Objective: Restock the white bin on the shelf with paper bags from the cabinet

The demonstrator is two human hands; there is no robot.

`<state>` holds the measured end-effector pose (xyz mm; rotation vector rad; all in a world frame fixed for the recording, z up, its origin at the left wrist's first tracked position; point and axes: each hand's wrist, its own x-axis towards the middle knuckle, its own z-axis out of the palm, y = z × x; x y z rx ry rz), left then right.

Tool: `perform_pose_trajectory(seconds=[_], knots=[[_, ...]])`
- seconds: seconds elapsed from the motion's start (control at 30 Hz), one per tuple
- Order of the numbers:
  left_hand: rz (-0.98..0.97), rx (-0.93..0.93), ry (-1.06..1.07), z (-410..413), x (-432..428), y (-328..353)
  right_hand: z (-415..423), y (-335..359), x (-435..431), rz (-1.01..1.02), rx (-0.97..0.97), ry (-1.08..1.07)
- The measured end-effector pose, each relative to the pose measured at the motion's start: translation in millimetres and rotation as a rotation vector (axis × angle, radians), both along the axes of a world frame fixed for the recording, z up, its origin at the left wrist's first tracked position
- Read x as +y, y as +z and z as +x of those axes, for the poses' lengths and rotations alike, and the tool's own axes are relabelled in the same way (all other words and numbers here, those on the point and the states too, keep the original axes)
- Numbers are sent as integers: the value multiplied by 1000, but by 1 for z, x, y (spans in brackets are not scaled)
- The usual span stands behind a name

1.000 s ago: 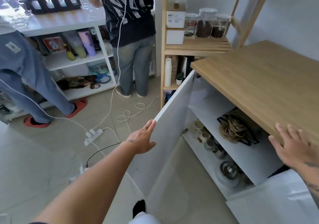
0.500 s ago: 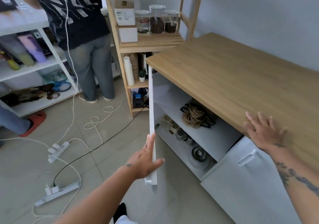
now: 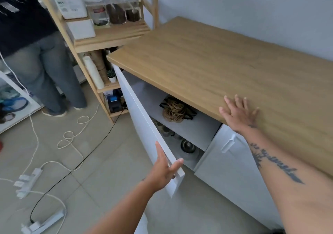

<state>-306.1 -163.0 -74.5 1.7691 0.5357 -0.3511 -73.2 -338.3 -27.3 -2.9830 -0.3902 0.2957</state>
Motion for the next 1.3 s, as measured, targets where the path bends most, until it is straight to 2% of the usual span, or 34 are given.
perform_pose_trajectory(seconds=[0.13,0.27,0.43,0.57,0.8,1.07,1.23,1.3], knots=[[-106,-8,-112,27,-9,1,3,2,-5,-25,10,24],[-92,-55,-188,54,-12,-7,8,8,-21,-49,-22,72],[-116,-14,-278,96,-8,-8,11,7,-21,-3,-2,-53],[-189,-44,-413,120,-25,-8,16,4,-22,24,23,-60],[-226,15,-476,157,-42,-4,18,1,-23,44,23,-70],[-58,-74,-567,154,-29,-11,18,2,-23,42,12,-71],[216,-137,-608,155,7,9,12,2,-22,82,-25,-101],[230,-200,-577,163,26,23,7,4,-20,151,-42,-139]])
